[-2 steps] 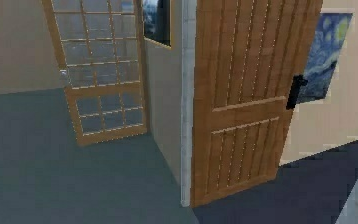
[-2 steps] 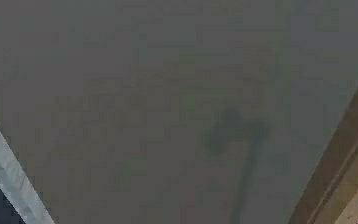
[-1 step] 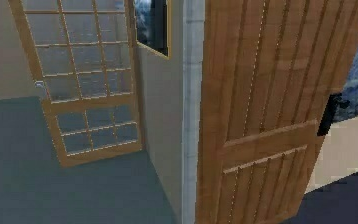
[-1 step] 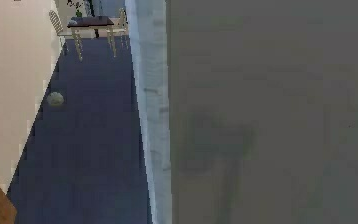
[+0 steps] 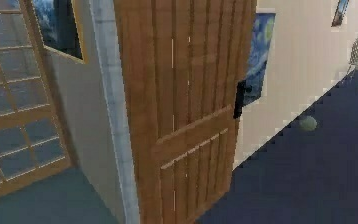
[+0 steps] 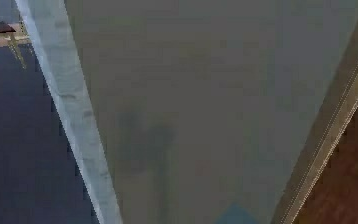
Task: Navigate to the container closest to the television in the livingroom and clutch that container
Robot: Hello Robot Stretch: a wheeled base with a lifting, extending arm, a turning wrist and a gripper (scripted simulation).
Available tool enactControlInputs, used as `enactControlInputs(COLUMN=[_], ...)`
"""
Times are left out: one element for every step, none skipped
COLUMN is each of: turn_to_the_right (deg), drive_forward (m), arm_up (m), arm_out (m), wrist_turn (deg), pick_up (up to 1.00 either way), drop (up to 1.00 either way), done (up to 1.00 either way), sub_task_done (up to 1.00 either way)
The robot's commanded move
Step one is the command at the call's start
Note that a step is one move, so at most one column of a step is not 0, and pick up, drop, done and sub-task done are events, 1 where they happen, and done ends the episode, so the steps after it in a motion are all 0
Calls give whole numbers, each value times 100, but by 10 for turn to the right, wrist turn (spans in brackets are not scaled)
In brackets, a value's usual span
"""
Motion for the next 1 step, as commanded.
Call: enactControlInputs(turn_to_the_right=[0], drive_forward=[30], arm_up=[0], arm_out=[0], wrist_turn=[0], pick_up=[0], drop=[0], done=[0], sub_task_done=[0])
